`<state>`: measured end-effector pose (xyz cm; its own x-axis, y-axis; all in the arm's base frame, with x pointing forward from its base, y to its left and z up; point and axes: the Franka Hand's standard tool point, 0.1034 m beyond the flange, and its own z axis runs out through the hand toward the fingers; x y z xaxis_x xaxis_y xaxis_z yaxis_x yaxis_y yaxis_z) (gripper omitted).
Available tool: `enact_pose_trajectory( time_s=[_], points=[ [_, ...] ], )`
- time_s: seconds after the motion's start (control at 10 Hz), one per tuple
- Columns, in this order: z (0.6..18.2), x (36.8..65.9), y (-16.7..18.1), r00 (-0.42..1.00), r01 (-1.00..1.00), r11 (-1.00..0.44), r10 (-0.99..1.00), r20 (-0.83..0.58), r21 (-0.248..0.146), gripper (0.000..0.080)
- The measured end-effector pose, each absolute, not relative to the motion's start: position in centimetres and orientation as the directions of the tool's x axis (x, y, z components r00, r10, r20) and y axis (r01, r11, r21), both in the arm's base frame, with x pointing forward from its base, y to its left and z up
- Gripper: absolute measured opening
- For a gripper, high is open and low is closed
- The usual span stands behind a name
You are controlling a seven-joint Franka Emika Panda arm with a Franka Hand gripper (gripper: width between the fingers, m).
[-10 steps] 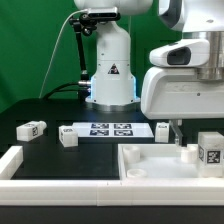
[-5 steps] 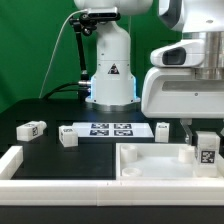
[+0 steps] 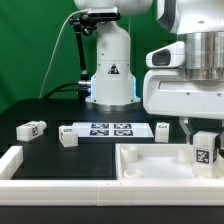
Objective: Assemble one leg
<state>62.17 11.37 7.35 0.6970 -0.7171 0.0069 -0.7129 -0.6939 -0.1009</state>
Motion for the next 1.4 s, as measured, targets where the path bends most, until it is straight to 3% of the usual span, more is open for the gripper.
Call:
enact_pose_trajectory(
  time_s=[0.3,0.5,0.7,1.0,1.2,1.3,1.4],
  points=[
    [7.27,62.1,11.47,0.455,-0.886,-0.446,-0.889,-0.055,-0.122,0.0291],
    [7.23,62.13,11.62,0.188,-0.978,-0.177,-0.977,-0.099,-0.111,0.0291],
    [7.24,62.16,11.68,0.044,-0.994,-0.031,-0.991,-0.127,-0.102,0.0291],
    [7.27,62.14,11.63,-0.025,-0.997,0.036,-0.989,-0.145,-0.071,0.0291],
    [7.27,62.14,11.65,0.041,-0.996,-0.03,-0.989,-0.14,-0.08,0.0541],
    [7.23,61.88,11.82,0.079,-0.995,-0.071,-0.987,-0.142,-0.065,0.0541],
    [7.14,61.72,11.92,0.149,-0.989,-0.143,-0.978,-0.147,-0.049,0.0629]
  ],
)
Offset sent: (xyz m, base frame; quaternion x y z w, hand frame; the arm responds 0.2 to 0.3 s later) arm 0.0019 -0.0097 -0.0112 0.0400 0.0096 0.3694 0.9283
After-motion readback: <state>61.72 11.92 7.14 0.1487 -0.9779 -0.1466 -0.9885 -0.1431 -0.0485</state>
